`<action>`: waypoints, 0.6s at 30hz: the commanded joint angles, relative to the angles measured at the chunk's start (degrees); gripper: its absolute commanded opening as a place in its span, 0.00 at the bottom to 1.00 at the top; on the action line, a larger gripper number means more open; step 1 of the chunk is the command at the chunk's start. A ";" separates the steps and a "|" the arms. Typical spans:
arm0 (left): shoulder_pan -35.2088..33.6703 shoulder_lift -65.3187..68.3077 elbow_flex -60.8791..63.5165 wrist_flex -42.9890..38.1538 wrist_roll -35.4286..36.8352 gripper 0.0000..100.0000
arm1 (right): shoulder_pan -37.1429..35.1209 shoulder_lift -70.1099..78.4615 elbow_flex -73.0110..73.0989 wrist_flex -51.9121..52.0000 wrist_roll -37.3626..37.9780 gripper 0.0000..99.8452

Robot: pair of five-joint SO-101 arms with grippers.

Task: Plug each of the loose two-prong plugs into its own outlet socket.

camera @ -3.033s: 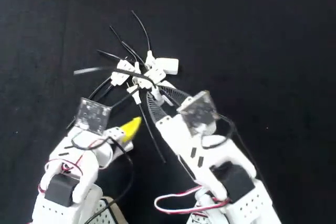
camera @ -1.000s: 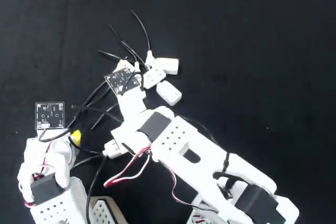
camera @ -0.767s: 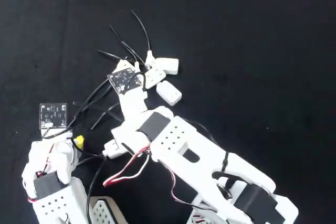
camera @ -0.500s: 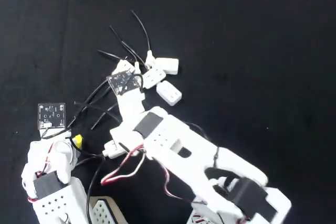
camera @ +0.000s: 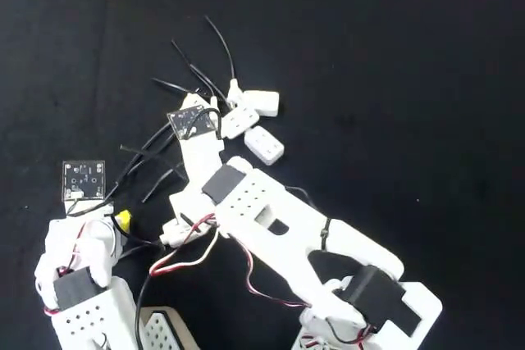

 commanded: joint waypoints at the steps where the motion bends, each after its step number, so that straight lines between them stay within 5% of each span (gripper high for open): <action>1: 0.75 -0.26 0.31 -1.23 -0.53 0.27 | 1.23 0.57 0.48 0.97 -0.35 0.01; 18: 0.75 -0.26 0.31 -1.23 -0.53 0.27 | 2.29 0.84 0.92 3.96 2.81 0.01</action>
